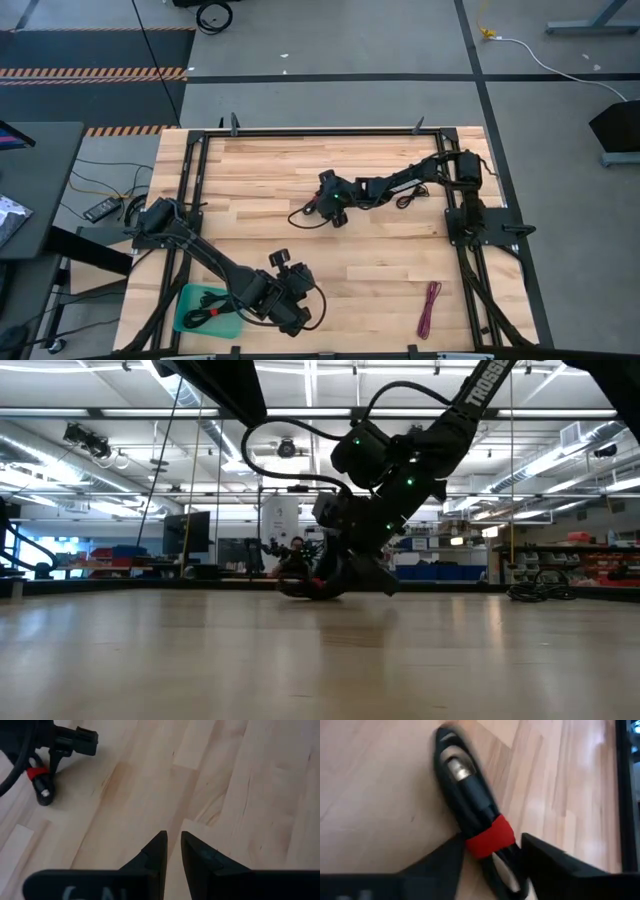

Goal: Pick and place USB-C Cables
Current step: Put the black charger cable into the green bin

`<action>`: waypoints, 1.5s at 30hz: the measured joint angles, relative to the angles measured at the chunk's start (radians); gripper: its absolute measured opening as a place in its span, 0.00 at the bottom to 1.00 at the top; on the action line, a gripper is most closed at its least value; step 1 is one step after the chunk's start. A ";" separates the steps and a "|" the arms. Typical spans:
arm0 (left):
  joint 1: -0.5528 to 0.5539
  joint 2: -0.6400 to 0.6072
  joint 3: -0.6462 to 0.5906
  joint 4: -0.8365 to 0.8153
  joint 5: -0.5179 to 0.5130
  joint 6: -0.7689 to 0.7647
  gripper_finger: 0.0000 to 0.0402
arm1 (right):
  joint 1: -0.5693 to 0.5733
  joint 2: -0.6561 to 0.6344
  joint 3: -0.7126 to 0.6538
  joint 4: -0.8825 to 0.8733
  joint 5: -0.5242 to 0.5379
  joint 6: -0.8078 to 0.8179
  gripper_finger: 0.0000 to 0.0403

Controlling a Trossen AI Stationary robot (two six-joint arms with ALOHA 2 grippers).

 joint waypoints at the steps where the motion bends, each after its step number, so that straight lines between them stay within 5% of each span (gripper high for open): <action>1: 0.000 0.000 0.000 0.001 0.000 0.000 0.15 | -0.001 -0.005 -0.001 -0.010 -0.002 0.006 0.42; 6: 0.000 0.000 0.000 0.001 0.000 0.000 0.15 | -0.003 -0.030 -0.004 -0.051 0.018 0.006 0.10; 14: 0.002 0.000 0.000 0.000 0.000 0.001 0.15 | 0.026 -0.117 -0.007 -0.112 0.114 0.044 0.10; 20: -0.002 0.000 0.000 -0.002 -0.032 0.082 0.15 | 0.091 -0.252 -0.006 -0.230 0.031 0.138 0.10; 34: -0.086 0.000 0.000 -0.001 -0.378 0.413 0.16 | 0.288 -0.384 -0.006 -0.462 -0.032 0.302 0.10; 45: -0.045 0.000 0.000 -0.016 -0.382 0.342 0.43 | 0.391 -0.420 -0.005 -0.385 -0.032 0.338 0.10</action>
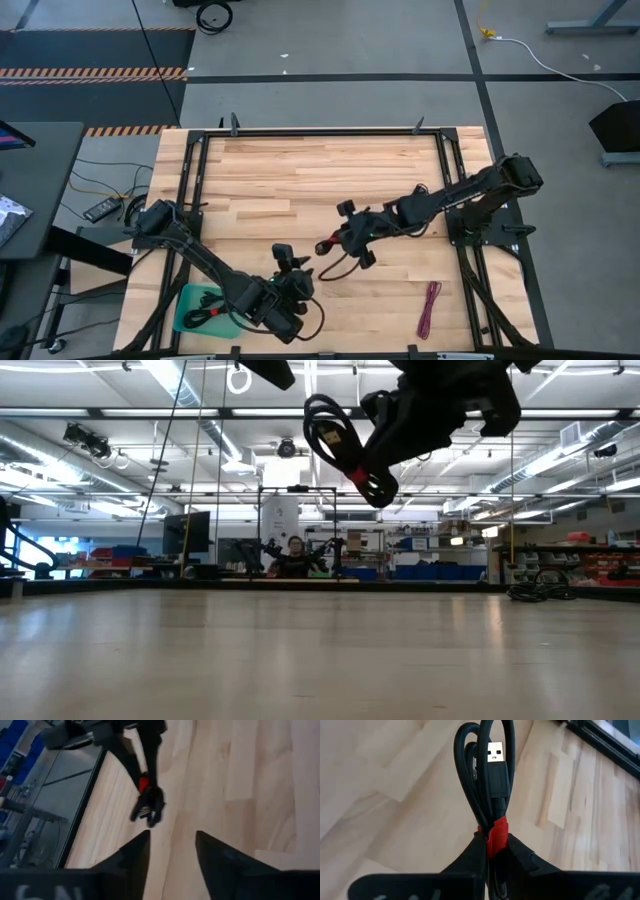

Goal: Pick and place USB-C Cables
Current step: Put the black charger cable into the green bin

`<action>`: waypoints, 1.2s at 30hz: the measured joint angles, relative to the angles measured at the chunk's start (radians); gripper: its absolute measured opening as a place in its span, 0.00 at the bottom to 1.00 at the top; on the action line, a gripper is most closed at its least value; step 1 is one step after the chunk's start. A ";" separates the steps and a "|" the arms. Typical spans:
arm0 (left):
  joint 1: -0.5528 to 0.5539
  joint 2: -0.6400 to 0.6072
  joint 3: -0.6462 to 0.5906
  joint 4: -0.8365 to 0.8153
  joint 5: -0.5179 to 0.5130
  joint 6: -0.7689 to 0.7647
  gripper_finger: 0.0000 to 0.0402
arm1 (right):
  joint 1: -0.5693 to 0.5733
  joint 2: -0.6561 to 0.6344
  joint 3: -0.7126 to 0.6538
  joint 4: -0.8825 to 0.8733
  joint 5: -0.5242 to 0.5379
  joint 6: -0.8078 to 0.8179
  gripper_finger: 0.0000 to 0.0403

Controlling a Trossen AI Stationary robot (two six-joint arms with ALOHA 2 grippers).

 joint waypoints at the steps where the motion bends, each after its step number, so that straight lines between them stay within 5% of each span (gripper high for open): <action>1: 0.000 0.000 0.000 0.000 -0.001 -0.001 0.46 | 0.004 0.000 0.000 -0.001 0.000 0.000 0.10; 6: -0.006 0.000 0.000 0.000 -0.010 0.000 0.54 | 0.019 0.001 0.000 0.000 0.000 0.011 0.10; 23: 0.021 0.000 0.000 0.073 -0.069 0.079 0.58 | 0.028 0.002 0.000 0.086 -0.090 0.025 0.10; 36: 0.073 0.000 0.000 0.095 0.019 0.097 0.57 | 0.041 0.003 0.001 0.147 -0.110 0.042 0.10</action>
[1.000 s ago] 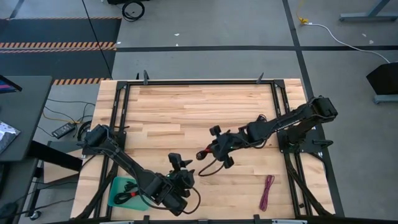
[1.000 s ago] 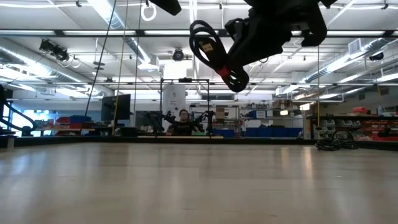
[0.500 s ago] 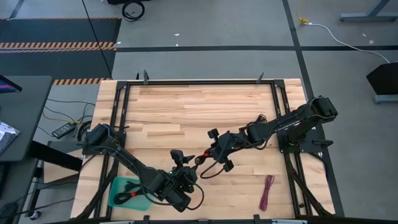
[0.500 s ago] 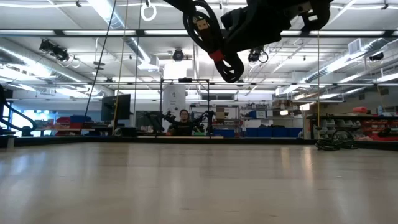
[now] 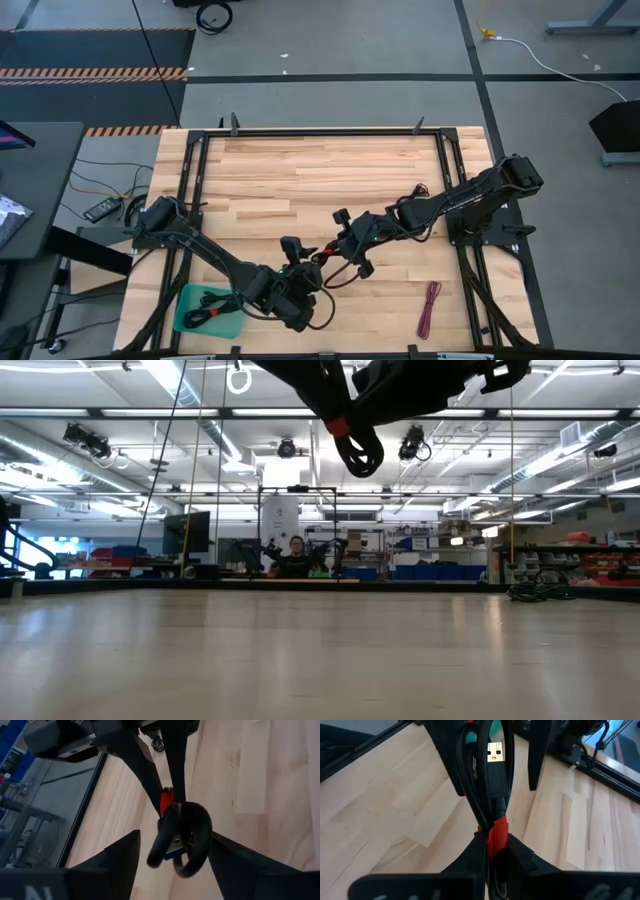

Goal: Pick and place USB-C Cables
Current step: Put the black charger cable into the green bin

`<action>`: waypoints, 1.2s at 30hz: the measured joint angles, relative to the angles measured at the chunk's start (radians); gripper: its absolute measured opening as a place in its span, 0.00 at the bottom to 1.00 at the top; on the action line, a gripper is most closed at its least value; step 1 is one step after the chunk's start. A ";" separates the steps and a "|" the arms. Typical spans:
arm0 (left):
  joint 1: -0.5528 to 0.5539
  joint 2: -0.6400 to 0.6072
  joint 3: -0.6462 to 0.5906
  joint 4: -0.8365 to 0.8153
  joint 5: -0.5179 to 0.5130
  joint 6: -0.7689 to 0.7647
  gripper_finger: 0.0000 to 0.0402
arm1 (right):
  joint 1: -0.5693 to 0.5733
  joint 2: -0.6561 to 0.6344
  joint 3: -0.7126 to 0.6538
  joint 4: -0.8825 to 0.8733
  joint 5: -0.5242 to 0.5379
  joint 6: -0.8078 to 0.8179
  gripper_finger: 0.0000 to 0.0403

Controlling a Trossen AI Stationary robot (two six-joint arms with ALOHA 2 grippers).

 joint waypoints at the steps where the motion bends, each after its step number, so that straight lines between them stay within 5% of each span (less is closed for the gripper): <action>1: 0.002 0.000 0.000 0.000 0.000 0.004 0.55 | 0.001 0.000 0.000 -0.001 0.000 0.001 0.10; 5: 0.002 0.000 0.000 -0.002 0.001 0.007 0.44 | 0.001 0.000 0.000 -0.005 -0.001 0.008 0.10; 12: -0.014 0.000 0.000 -0.005 0.032 -0.044 0.10 | 0.001 0.000 0.000 -0.008 -0.004 0.013 0.10; 27: -0.025 0.000 0.000 -0.007 0.026 -0.071 0.10 | 0.001 0.000 0.000 -0.006 -0.026 -0.014 0.25; 36: -0.034 0.000 0.000 -0.019 0.014 -0.156 0.10 | 0.001 0.000 0.000 -0.025 -0.026 -0.034 0.43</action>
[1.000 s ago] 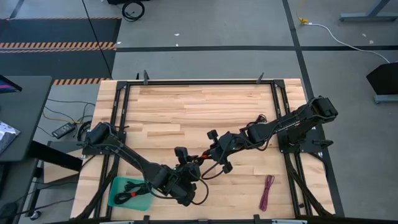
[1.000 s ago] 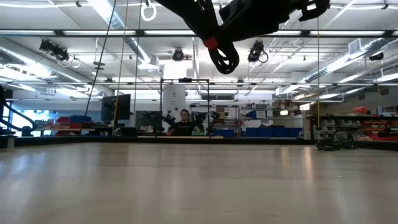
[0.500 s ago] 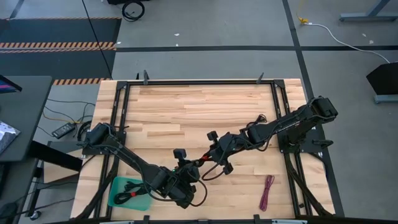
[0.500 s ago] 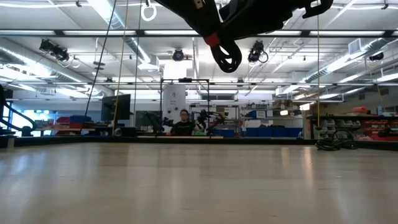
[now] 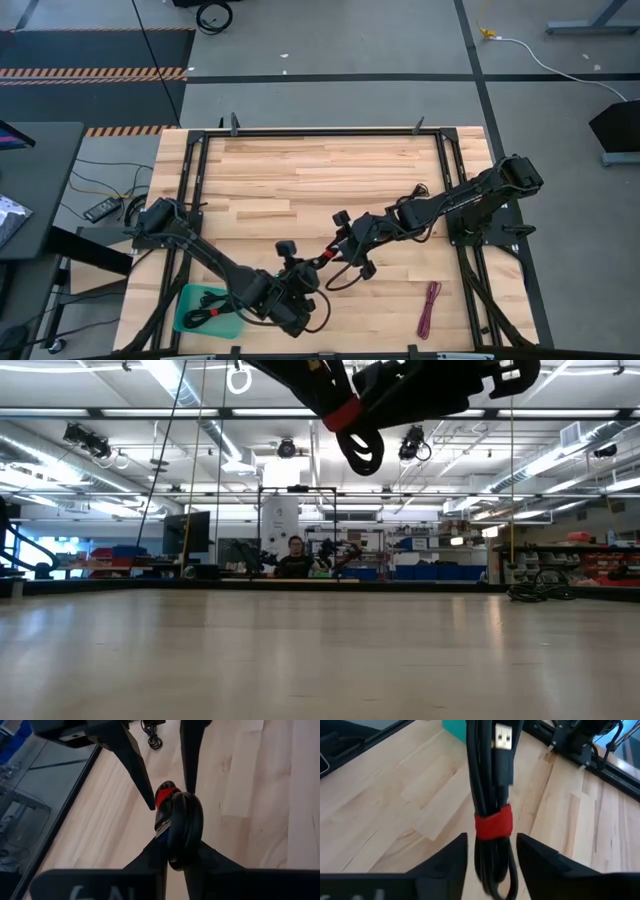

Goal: Pick and place USB-C Cables
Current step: Put the black charger cable into the green bin

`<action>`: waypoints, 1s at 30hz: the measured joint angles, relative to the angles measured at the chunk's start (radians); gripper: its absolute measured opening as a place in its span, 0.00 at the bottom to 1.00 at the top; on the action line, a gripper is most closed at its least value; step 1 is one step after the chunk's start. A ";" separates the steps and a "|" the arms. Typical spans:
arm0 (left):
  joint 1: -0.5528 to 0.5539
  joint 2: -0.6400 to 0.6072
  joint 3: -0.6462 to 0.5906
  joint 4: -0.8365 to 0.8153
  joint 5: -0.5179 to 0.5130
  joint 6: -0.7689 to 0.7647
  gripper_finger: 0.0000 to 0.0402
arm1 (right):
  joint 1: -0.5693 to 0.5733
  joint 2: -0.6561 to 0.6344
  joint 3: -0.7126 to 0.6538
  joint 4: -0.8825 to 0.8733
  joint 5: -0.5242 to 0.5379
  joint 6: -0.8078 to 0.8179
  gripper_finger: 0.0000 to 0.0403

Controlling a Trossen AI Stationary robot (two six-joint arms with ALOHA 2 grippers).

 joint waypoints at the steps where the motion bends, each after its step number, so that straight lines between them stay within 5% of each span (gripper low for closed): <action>1: -0.005 0.000 0.000 -0.005 -0.001 -0.010 0.10 | 0.000 0.000 0.000 -0.008 0.000 0.006 0.45; 10: -0.039 0.000 0.000 -0.092 -0.010 -0.094 0.10 | -0.002 0.000 -0.001 -0.117 -0.019 0.111 0.55; 23: -0.092 0.000 0.000 -0.218 0.148 -0.261 0.10 | -0.002 0.000 -0.001 -0.298 -0.081 0.124 0.54; 30: -0.121 0.000 0.000 -0.365 0.392 -0.402 0.10 | -0.002 0.000 -0.011 -0.315 -0.084 0.175 0.54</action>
